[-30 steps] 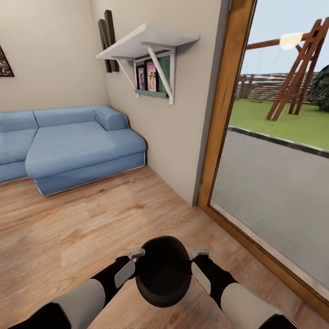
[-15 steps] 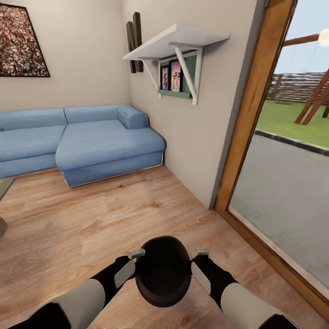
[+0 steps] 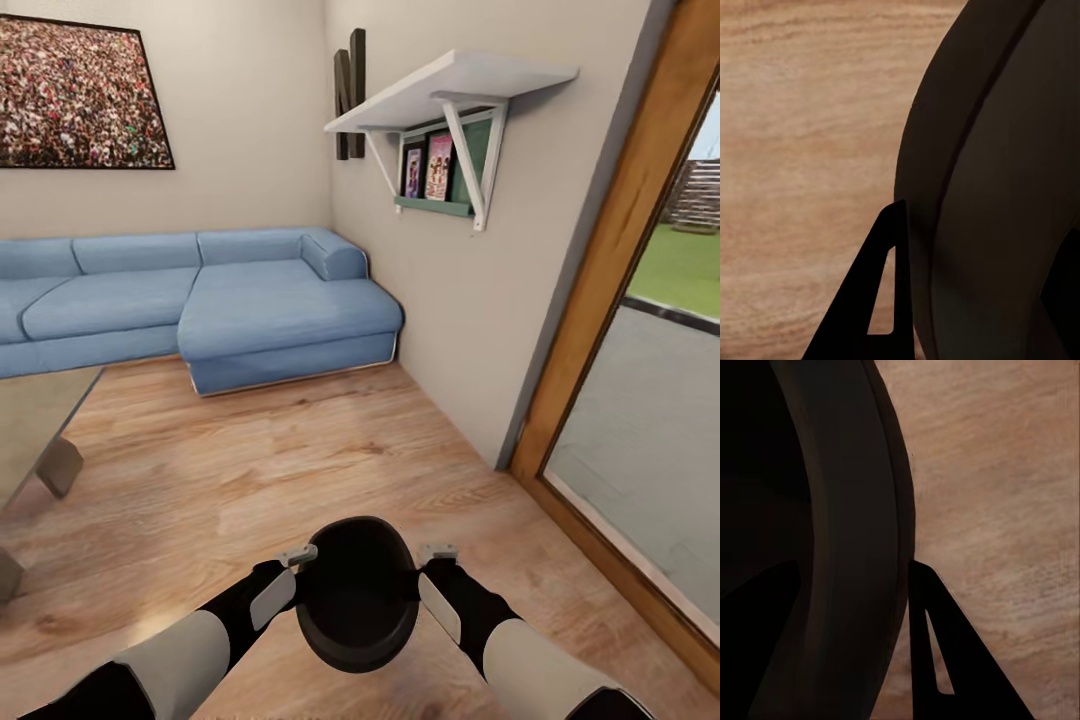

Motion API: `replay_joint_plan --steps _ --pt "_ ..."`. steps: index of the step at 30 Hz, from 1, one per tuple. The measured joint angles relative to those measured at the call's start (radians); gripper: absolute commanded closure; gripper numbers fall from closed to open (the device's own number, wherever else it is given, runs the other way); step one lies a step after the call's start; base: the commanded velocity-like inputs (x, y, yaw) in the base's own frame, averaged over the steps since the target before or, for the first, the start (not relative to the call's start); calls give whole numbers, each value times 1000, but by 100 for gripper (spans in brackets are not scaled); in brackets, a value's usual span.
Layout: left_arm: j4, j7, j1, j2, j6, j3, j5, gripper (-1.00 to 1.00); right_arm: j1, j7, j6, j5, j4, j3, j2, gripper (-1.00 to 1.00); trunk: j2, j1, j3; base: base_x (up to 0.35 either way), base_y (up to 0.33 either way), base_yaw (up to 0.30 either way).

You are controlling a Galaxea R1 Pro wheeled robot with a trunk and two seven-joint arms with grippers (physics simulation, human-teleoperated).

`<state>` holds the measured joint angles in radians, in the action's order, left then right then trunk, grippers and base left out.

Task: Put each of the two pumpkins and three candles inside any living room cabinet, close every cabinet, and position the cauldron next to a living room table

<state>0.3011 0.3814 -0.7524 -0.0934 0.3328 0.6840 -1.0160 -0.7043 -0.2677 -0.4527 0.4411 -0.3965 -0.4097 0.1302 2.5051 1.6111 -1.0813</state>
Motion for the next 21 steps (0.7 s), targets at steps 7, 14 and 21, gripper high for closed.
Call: replay_joint_plan --steps 7,14,21 --pt "0 0 0 0 0 0 0 100 0 -1 0 1 0 -1 0 100 0 0 0 0 0 274" --pt "0 0 0 0 -1 0 0 100 0 -1 0 0 -1 -1 0 100 0 0 0 0 0 274" --pt "0 0 0 0 0 0 0 100 0 -1 0 2 -1 -2 -1 100 0 0 0 0 0 274"
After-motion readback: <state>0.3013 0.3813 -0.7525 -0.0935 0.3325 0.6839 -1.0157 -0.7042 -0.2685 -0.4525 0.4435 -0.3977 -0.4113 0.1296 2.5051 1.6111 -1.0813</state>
